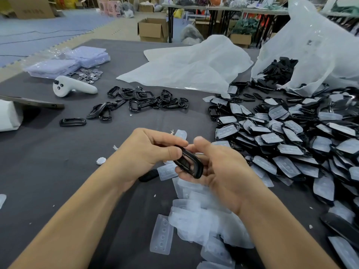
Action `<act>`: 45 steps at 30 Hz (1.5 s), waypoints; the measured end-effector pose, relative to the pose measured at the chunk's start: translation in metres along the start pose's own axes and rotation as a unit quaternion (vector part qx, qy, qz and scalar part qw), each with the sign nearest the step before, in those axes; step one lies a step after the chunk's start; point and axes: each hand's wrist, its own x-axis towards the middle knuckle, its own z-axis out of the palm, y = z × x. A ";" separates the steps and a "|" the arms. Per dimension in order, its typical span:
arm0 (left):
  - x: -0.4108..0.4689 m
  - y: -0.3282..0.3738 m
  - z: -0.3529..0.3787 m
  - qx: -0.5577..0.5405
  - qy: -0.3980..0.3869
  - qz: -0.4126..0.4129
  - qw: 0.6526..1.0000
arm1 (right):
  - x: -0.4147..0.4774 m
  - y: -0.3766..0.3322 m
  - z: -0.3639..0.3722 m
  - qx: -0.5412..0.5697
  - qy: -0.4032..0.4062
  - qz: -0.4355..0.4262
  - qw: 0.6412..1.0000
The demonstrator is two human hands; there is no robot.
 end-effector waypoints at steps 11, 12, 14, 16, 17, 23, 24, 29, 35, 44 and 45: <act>0.001 -0.002 0.004 0.005 0.064 -0.027 0.998 | -0.003 0.005 -0.001 -0.194 0.056 -0.131 0.971; 0.001 -0.002 0.004 -0.001 0.059 -0.028 0.998 | -0.003 0.004 -0.002 -0.179 0.063 -0.139 0.972; 0.002 -0.002 0.004 -0.008 0.055 -0.033 0.998 | -0.001 0.004 -0.004 -0.149 0.077 -0.154 0.974; 0.002 -0.003 0.005 -0.008 0.048 -0.031 0.998 | 0.002 0.006 -0.005 -0.106 0.088 -0.154 0.978; 0.002 -0.003 0.005 -0.003 0.040 -0.029 0.999 | 0.003 0.007 -0.006 -0.080 0.088 -0.146 0.982; 0.001 -0.005 0.012 -0.046 0.013 -0.043 0.998 | 0.004 0.005 -0.005 -0.041 0.082 -0.122 0.988; 0.002 -0.004 0.013 -0.070 0.011 -0.052 0.996 | 0.003 0.003 -0.005 -0.038 0.081 -0.124 0.988; 0.004 -0.007 0.023 -0.204 0.043 -0.083 0.975 | 0.001 -0.005 -0.009 -0.035 0.095 -0.141 0.985; 0.006 -0.006 0.030 -0.222 0.064 -0.116 0.966 | 0.000 -0.005 -0.012 -0.012 0.096 -0.148 0.984; 0.006 -0.004 0.028 -0.060 0.056 -0.088 0.993 | 0.002 0.003 -0.006 -0.065 0.142 -0.200 0.967; 0.005 -0.004 0.028 -0.046 0.060 -0.089 0.993 | 0.002 0.003 -0.006 -0.073 0.145 -0.201 0.966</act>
